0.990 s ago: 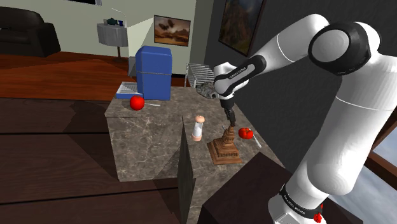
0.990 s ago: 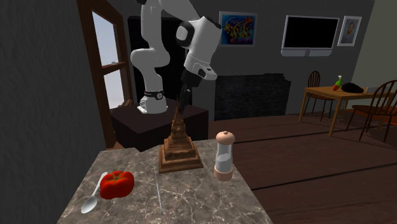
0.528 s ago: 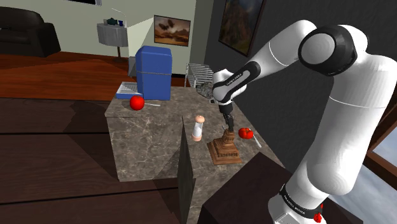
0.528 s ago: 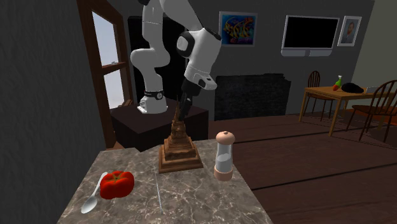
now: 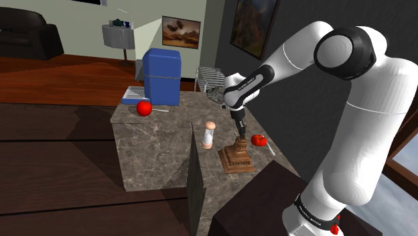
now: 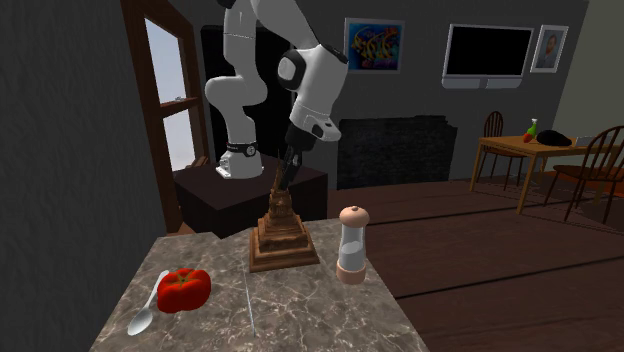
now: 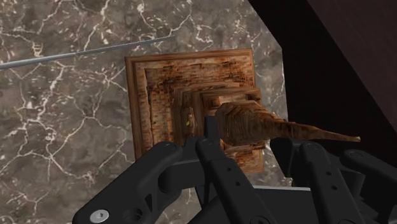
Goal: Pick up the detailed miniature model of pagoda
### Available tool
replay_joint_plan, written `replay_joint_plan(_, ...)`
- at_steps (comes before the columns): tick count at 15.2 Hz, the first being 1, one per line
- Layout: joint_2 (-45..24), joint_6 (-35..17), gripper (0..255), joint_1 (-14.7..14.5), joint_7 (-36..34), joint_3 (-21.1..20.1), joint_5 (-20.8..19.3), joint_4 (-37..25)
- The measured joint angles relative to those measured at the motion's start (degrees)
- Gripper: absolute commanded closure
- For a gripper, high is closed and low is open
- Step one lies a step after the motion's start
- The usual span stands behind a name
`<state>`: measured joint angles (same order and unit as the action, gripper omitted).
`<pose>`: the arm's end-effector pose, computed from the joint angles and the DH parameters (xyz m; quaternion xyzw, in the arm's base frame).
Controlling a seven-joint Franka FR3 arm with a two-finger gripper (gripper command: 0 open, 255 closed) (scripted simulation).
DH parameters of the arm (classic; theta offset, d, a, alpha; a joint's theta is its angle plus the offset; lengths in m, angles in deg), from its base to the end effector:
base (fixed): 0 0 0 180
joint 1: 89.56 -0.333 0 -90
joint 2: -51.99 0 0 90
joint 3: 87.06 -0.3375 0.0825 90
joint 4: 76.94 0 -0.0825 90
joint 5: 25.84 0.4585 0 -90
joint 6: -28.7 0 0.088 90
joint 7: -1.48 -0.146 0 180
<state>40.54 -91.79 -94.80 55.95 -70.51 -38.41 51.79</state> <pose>0.5263 -0.1287 0.1878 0.8834 0.4230 -0.2015 0.0029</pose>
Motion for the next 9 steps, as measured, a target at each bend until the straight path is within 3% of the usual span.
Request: replay_joint_plan(9, 3.25, 4.55, 255, -0.29, 0.32, 0.08, -0.43, -1.05)
